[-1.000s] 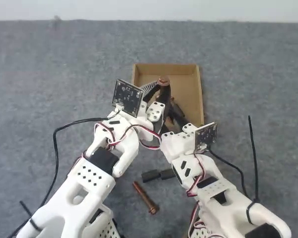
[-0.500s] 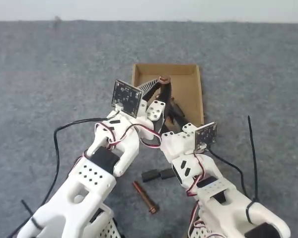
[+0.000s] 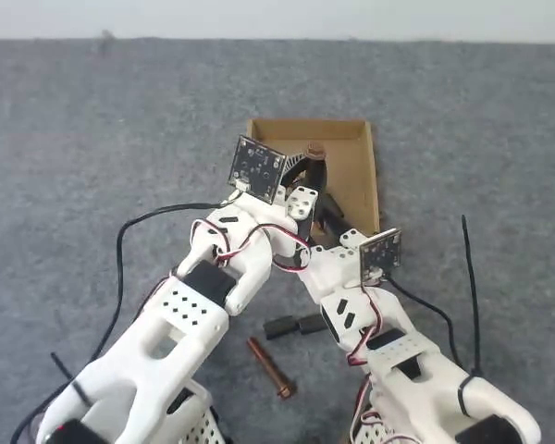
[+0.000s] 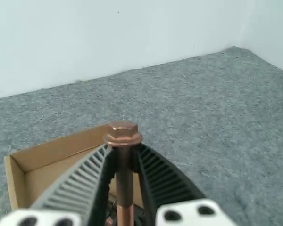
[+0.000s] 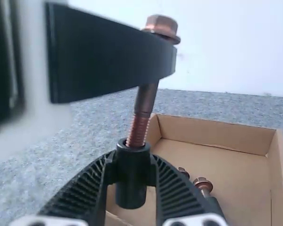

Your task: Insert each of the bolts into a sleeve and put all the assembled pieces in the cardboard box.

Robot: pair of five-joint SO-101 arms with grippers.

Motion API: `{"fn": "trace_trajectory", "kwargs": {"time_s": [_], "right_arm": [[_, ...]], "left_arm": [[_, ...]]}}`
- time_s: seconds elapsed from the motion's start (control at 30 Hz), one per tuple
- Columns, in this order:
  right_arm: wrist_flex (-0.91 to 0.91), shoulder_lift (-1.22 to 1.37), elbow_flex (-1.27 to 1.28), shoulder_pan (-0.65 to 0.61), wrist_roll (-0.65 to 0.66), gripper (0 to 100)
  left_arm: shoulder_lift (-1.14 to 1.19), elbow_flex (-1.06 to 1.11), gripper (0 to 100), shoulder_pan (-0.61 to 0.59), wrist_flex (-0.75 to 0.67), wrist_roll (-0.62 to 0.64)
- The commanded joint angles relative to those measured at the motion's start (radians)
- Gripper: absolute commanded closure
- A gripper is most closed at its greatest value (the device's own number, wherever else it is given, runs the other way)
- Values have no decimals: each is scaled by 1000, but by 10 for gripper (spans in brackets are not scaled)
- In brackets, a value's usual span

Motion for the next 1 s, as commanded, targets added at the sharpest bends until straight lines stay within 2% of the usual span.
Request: {"fn": "trace_trajectory", "kwargs": {"time_s": [0.0,0.33,0.97], "right_arm": [[2,-42,21,-2,25,993],[21,-54,21,39,17,993],[19,-54,21,61,18,993]], "left_arm": [[-8,-54,988,5,5,8],[-166,54,988,20,54,8],[-166,240,988,29,51,2]]}}
